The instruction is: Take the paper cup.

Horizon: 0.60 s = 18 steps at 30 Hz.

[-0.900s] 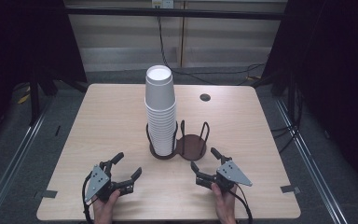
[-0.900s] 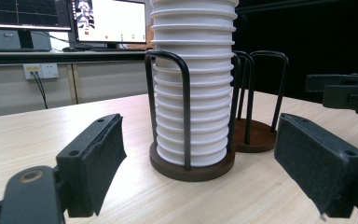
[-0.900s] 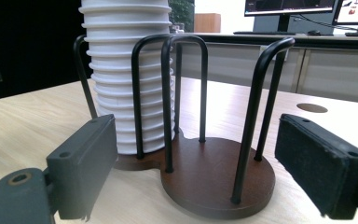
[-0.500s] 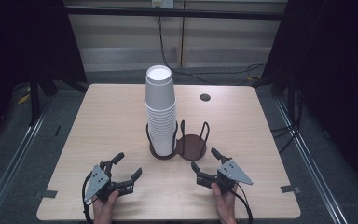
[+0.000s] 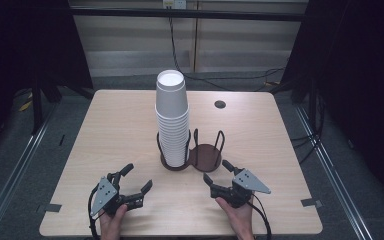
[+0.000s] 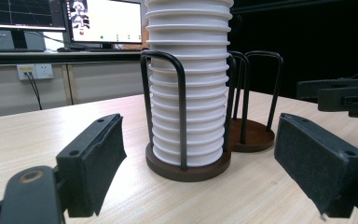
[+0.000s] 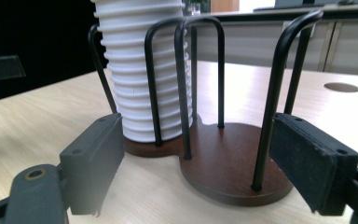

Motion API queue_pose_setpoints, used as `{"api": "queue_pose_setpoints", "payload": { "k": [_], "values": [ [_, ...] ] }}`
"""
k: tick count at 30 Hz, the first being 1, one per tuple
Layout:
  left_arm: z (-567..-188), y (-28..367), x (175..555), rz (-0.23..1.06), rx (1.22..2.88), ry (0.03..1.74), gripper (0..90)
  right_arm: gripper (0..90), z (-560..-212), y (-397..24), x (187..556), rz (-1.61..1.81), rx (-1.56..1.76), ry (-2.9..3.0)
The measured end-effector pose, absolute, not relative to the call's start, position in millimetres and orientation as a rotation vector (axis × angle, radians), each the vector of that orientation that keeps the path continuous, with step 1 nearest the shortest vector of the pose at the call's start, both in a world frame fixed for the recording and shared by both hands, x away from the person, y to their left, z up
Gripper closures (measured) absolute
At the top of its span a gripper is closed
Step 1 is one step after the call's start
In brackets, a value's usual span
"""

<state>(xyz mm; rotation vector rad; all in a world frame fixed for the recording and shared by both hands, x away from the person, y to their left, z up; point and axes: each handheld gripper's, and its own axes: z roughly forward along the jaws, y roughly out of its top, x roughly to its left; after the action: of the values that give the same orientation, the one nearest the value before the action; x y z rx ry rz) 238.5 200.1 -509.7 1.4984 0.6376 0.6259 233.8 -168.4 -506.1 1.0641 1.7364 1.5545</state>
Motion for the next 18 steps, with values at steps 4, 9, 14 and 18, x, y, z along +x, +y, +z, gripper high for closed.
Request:
{"api": "queue_pose_setpoints", "payload": {
  "k": [4, 9, 14, 18],
  "values": [
    [-510, 200, 238, 0.624, 1.496, 0.638, 15.8, 22.1, -504, -169, 236, 1.565, 1.060, 1.770],
    [-510, 200, 239, 0.625, 1.498, 0.637, 15.8, 23.9, -495, -170, 238, 1.569, 1.042, 1.811],
    [-510, 200, 239, 0.625, 1.498, 0.637, 15.8, 25.9, -484, -170, 240, 1.611, 1.012, 1.831],
    [-510, 200, 239, 0.625, 1.499, 0.636, 15.8, 23.4, -478, -168, 243, 1.592, 1.000, 1.854]
  ]
}}
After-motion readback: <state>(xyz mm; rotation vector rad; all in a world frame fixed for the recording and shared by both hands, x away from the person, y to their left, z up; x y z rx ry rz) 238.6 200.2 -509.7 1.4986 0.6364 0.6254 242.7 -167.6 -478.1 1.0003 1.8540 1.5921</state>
